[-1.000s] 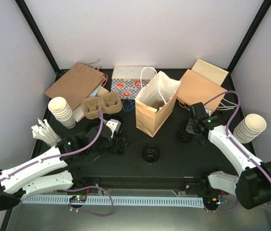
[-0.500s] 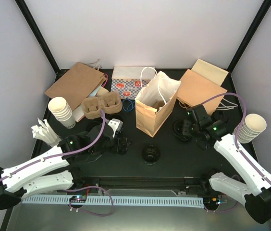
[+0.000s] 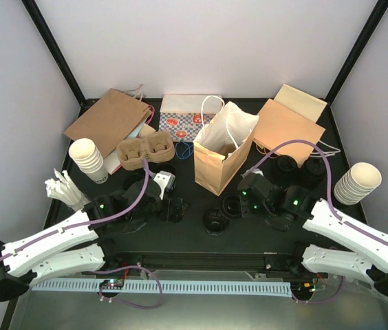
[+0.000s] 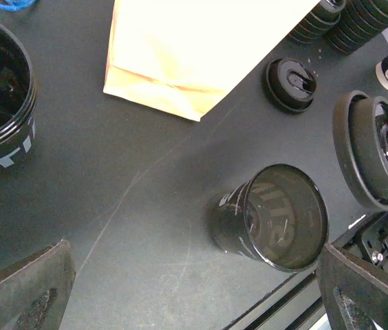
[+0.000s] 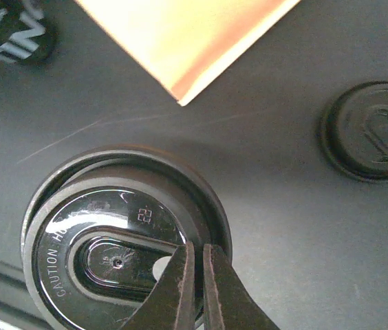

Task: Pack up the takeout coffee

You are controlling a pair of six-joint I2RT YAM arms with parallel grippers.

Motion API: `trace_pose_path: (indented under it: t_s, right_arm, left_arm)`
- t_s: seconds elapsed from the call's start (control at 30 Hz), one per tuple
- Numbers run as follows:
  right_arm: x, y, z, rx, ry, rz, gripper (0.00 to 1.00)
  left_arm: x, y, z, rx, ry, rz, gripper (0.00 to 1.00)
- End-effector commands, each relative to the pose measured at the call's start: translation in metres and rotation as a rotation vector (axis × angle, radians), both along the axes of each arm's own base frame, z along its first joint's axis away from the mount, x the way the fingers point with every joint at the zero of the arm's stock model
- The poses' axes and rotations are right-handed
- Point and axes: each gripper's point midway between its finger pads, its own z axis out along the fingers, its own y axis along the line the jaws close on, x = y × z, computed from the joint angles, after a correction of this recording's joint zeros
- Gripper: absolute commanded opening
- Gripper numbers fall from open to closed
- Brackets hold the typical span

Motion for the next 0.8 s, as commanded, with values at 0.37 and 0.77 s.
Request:
trace_pose_path:
  t_s: [0.37,0.77]
  right_arm:
    - [-0.017,0.048,-0.001,0.035,-0.115,0.167,0.01]
    - [-0.020,0.051,-0.023,-0.042,-0.082,0.191,0.01]
  left_arm:
    - [-0.007,-0.018,0.008,-0.145,0.012,-0.056,0.98]
    - [-0.011,-0.035,-0.005,-0.171,0.071,-0.095,0.95]
